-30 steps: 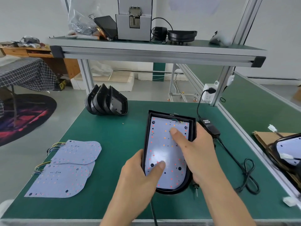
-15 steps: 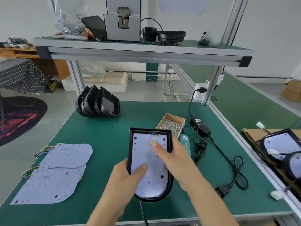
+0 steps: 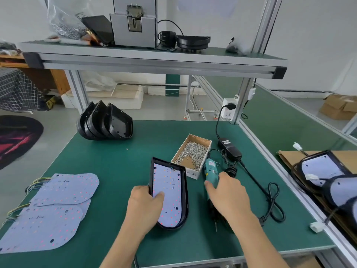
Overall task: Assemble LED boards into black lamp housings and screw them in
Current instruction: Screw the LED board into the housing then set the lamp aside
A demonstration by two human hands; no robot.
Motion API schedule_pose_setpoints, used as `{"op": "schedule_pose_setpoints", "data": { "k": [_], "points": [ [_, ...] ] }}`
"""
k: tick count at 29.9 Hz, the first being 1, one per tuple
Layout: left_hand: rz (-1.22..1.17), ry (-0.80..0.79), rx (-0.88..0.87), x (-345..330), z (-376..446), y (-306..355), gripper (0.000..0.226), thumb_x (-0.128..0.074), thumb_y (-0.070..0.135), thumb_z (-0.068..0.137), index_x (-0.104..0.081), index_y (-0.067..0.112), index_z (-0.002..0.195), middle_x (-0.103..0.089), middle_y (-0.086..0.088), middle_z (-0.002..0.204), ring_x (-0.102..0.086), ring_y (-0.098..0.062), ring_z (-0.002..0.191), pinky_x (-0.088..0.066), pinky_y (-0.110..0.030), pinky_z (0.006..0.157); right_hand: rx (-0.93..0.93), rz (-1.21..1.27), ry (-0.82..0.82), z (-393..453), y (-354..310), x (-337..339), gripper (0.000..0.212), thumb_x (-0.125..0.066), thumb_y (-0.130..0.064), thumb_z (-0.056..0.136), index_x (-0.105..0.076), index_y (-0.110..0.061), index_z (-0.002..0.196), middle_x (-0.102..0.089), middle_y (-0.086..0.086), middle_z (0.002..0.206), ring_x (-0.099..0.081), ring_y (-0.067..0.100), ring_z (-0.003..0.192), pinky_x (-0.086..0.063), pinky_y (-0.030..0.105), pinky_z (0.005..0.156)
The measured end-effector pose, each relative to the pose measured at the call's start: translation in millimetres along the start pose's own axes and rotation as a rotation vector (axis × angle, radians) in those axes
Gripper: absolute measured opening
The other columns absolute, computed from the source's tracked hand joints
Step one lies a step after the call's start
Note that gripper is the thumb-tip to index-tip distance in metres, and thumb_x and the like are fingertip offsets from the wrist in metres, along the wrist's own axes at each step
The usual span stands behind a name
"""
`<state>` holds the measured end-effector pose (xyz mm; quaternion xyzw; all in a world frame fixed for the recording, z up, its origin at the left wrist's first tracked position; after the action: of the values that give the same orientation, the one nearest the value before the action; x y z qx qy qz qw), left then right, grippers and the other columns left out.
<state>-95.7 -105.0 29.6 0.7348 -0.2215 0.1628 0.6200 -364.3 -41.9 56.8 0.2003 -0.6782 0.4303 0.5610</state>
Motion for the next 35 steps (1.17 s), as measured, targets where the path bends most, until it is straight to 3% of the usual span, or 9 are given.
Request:
{"op": "schedule_pose_setpoints", "data": {
  "k": [4, 8, 12, 14, 18, 21, 25, 29, 35],
  "points": [
    [0.081, 0.004, -0.017, 5, 2, 2, 0.046, -0.062, 0.017, 0.090, -0.033, 0.015, 0.055, -0.037, -0.003, 0.073, -0.033, -0.022, 0.063, -0.028, -0.034, 0.056, -0.019, -0.172, -0.138, 24, -10, -16, 0.061, -0.064, -0.063, 0.093, -0.056, -0.011, 0.124, -0.066, 0.008, 0.119, -0.066, 0.033, 0.108, -0.045, 0.034, 0.072],
    [0.178, 0.015, -0.012, 8, 2, -1, 0.039, -0.061, 0.038, 0.095, -0.048, 0.010, 0.072, -0.049, -0.004, 0.088, -0.048, -0.025, 0.078, -0.037, -0.036, 0.069, -0.036, -0.151, -0.200, 35, -5, -30, 0.046, -0.071, -0.048, 0.088, -0.058, -0.013, 0.115, -0.065, 0.006, 0.108, -0.065, 0.030, 0.092, -0.047, 0.032, 0.066],
    [0.160, 0.046, -0.063, 13, 1, 4, 0.052, -0.059, 0.058, 0.094, -0.058, 0.010, 0.113, -0.057, 0.000, 0.111, -0.055, -0.023, 0.103, -0.042, -0.034, 0.087, -0.242, 0.569, -0.198, 38, 28, -28, 0.031, -0.075, -0.032, 0.080, -0.064, -0.005, 0.091, -0.065, 0.003, 0.069, -0.061, 0.019, 0.054, -0.043, 0.025, 0.046],
    [0.084, 0.171, -0.140, 29, -3, 15, 0.051, -0.061, 0.055, 0.093, -0.056, 0.016, 0.126, -0.056, 0.005, 0.114, -0.056, -0.020, 0.108, -0.041, -0.029, 0.090, -0.299, 1.022, -0.224, 34, 37, -28, 0.029, -0.075, -0.023, 0.085, -0.070, 0.003, 0.098, -0.062, 0.005, 0.064, -0.056, 0.016, 0.049, -0.044, 0.024, 0.043],
    [-0.036, 0.352, -0.503, 52, -11, 75, 0.013, -0.067, 0.029, 0.094, -0.058, 0.030, 0.085, -0.061, 0.014, 0.082, -0.059, -0.006, 0.085, -0.040, -0.009, 0.071, -0.145, 1.777, -0.306, 13, 23, -15, 0.058, -0.080, -0.025, 0.075, -0.069, 0.001, 0.126, -0.058, 0.008, 0.074, -0.055, 0.015, 0.057, -0.049, 0.025, 0.047],
    [0.073, 0.098, -0.608, 10, 18, 122, 0.015, -0.066, 0.025, 0.093, -0.062, 0.028, 0.078, -0.063, 0.015, 0.073, -0.059, -0.006, 0.075, -0.045, -0.017, 0.066, -0.021, 2.148, -0.444, -8, 1, -16, 0.065, -0.086, -0.031, 0.068, -0.067, -0.006, 0.125, -0.047, 0.003, 0.068, -0.044, 0.013, 0.050, -0.044, 0.024, 0.047],
    [0.478, -0.213, -0.650, -79, 59, 159, 0.014, -0.060, 0.013, 0.092, -0.072, 0.019, 0.092, -0.072, 0.004, 0.091, -0.066, -0.019, 0.087, -0.056, -0.037, 0.080, -0.118, 2.332, -0.512, -27, -14, -43, 0.034, -0.060, -0.025, 0.086, -0.070, -0.011, 0.115, -0.041, 0.000, 0.067, -0.040, 0.012, 0.049, -0.039, 0.022, 0.048],
    [0.761, -0.290, -0.613, -133, 91, 155, 0.019, -0.058, 0.004, 0.091, -0.071, 0.013, 0.101, -0.071, -0.008, 0.108, -0.067, -0.031, 0.097, -0.056, -0.039, 0.075, -0.268, 2.278, -0.649, -41, -23, -67, 0.045, -0.078, -0.004, 0.069, -0.072, -0.008, 0.114, -0.038, 0.003, 0.064, -0.039, 0.015, 0.043, -0.038, 0.026, 0.039],
    [0.826, -0.358, -0.565, -167, 109, 144, 0.016, -0.059, -0.001, 0.090, -0.055, 0.014, 0.090, -0.060, -0.004, 0.087, -0.062, -0.027, 0.086, -0.044, -0.035, 0.063, -0.400, 2.232, -0.639, -45, -22, -76, 0.036, -0.057, -0.011, 0.083, -0.065, -0.004, 0.117, -0.035, 0.005, 0.054, -0.036, 0.016, 0.033, -0.033, 0.027, 0.032]
  ]
}}
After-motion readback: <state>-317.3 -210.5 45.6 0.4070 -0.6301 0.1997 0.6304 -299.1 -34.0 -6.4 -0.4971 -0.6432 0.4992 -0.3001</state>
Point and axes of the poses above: each hand's wrist, its own z-axis towards the middle knuckle, its own x-axis out of the back of the hand, y = z × x, the point moved 10 cm from there along z, towards the middle knuckle
